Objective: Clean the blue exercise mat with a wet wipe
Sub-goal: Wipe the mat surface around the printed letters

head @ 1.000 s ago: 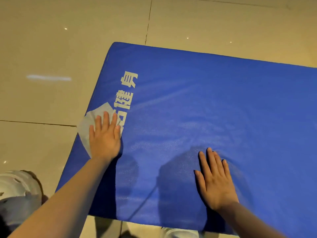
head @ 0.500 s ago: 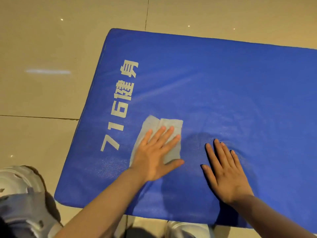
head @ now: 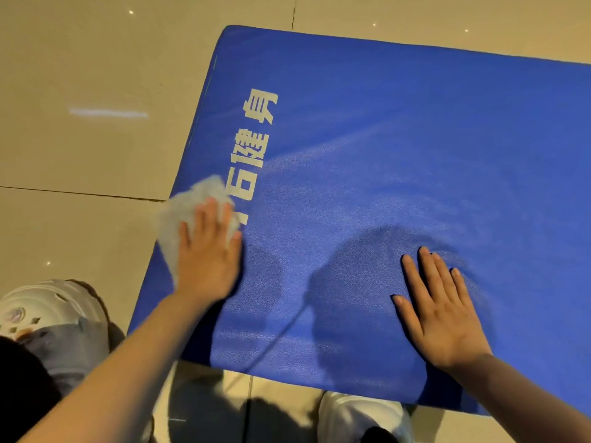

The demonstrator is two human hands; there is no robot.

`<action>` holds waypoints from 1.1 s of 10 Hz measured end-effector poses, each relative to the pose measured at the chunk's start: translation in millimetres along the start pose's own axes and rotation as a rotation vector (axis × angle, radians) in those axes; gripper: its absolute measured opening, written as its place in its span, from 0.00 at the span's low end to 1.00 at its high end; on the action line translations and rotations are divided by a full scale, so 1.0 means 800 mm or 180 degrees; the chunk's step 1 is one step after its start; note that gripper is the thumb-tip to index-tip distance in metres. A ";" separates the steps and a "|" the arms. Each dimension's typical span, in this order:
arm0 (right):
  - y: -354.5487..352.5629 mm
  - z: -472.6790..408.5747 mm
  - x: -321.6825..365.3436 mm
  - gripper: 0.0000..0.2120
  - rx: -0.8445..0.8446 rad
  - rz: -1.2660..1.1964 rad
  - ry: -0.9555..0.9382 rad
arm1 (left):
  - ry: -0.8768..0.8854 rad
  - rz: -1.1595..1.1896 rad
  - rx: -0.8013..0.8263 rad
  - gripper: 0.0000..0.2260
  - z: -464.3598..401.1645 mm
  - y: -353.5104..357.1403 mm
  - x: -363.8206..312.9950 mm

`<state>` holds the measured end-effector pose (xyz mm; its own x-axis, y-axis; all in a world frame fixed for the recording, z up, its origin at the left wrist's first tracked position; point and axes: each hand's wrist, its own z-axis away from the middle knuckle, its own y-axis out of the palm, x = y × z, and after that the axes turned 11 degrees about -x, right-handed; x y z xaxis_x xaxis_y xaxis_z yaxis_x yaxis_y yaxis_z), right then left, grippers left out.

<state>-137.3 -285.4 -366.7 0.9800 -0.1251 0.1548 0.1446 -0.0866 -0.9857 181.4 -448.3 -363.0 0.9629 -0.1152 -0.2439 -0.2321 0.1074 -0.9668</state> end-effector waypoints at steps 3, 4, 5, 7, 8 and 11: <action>-0.001 -0.002 0.001 0.31 0.0069 -0.0032 0.0024 | 0.1878 0.0198 0.0345 0.24 0.131 0.039 -0.149; -0.002 -0.002 -0.001 0.31 0.0111 -0.0028 0.0036 | 0.1446 -0.0030 0.0143 0.22 0.133 0.028 -0.064; -0.004 -0.002 0.000 0.31 0.0171 -0.0034 0.0062 | 0.0271 0.0015 -0.0193 0.25 0.152 0.007 0.034; -0.006 -0.003 0.001 0.32 0.0280 -0.0019 0.0083 | -0.0960 0.0249 -0.0383 0.27 0.162 0.006 0.032; -0.009 -0.002 0.005 0.32 0.0356 -0.0026 0.0184 | -0.0315 0.0035 -0.0477 0.28 0.177 0.022 -0.014; -0.024 -0.006 0.008 0.38 0.0657 -0.0229 0.0336 | 0.2116 -0.0521 0.0068 0.22 0.213 0.058 -0.084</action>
<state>-134.2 -289.2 -346.1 0.9481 -0.2294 0.2204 0.2489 0.1036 -0.9630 129.1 -266.9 -377.9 0.6948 -0.7127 -0.0966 -0.0813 0.0556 -0.9951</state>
